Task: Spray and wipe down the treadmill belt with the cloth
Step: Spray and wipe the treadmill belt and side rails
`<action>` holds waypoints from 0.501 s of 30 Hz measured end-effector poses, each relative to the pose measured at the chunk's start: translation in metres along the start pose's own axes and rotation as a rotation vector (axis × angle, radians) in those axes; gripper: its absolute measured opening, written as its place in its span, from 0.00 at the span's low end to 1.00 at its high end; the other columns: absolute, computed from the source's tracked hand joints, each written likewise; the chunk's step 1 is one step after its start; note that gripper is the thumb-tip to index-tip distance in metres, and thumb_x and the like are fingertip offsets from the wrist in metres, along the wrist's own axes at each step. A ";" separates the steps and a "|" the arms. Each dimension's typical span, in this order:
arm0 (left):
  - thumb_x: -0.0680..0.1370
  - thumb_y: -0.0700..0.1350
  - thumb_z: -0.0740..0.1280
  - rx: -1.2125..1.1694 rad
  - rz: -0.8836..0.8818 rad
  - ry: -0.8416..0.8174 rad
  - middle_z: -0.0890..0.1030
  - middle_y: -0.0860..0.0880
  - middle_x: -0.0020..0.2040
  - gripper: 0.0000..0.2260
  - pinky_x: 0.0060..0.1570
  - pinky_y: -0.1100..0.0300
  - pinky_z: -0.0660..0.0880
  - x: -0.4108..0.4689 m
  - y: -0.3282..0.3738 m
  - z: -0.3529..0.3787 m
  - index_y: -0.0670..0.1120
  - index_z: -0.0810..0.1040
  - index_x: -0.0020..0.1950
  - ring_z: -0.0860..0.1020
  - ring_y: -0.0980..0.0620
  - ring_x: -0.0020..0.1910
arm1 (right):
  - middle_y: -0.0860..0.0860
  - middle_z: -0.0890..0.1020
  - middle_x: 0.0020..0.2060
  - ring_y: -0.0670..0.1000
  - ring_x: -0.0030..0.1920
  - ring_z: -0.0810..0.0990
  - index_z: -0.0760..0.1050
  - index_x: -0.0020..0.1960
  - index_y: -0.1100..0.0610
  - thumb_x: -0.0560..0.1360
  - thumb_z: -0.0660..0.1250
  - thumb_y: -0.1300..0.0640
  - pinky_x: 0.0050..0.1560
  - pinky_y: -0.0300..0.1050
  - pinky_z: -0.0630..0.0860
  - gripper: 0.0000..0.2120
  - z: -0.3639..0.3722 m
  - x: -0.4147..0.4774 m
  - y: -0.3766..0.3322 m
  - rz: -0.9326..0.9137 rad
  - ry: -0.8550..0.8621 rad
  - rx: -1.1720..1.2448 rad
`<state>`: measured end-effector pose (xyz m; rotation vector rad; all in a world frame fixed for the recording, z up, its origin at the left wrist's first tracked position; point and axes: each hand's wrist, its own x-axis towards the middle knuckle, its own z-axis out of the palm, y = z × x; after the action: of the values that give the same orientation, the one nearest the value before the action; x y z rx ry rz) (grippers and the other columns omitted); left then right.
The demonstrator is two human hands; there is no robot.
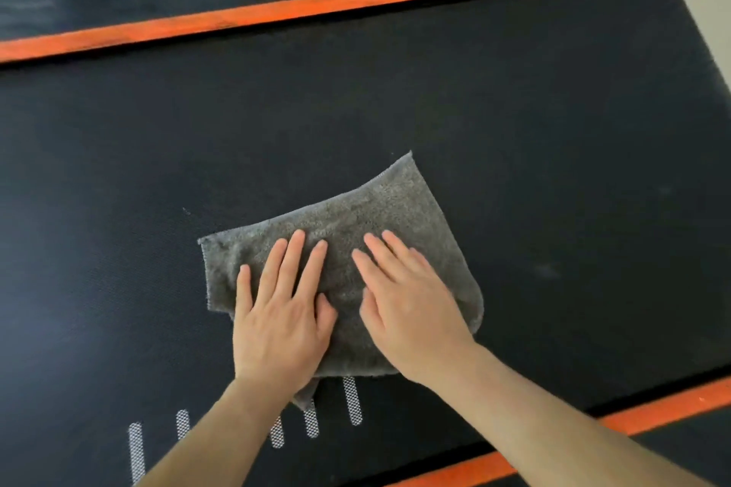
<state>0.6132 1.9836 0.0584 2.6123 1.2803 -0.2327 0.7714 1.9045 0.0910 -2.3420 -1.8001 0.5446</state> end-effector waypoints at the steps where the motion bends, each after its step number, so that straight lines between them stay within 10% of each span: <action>1: 0.79 0.54 0.52 0.000 -0.031 0.005 0.60 0.49 0.80 0.27 0.74 0.37 0.56 -0.005 -0.008 0.000 0.52 0.62 0.79 0.57 0.48 0.79 | 0.54 0.68 0.75 0.54 0.76 0.64 0.68 0.75 0.57 0.79 0.51 0.50 0.73 0.58 0.67 0.27 0.012 0.003 -0.004 0.004 -0.050 -0.060; 5: 0.79 0.54 0.52 0.030 -0.061 0.002 0.60 0.47 0.80 0.28 0.74 0.37 0.56 -0.003 -0.017 0.003 0.50 0.61 0.79 0.57 0.46 0.79 | 0.50 0.56 0.80 0.50 0.80 0.53 0.57 0.80 0.54 0.81 0.51 0.46 0.76 0.56 0.52 0.29 0.036 0.017 0.009 -0.098 -0.035 -0.115; 15: 0.82 0.56 0.45 0.006 0.037 0.041 0.47 0.38 0.81 0.31 0.76 0.43 0.45 0.166 0.106 -0.011 0.43 0.47 0.81 0.46 0.40 0.80 | 0.46 0.56 0.80 0.47 0.79 0.53 0.54 0.81 0.49 0.80 0.46 0.43 0.77 0.54 0.52 0.30 -0.032 0.121 0.176 -0.052 0.028 -0.219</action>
<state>0.7988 2.0494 0.0436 2.6562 1.2446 -0.1780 0.9690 1.9749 0.0401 -2.4163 -1.9936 0.3200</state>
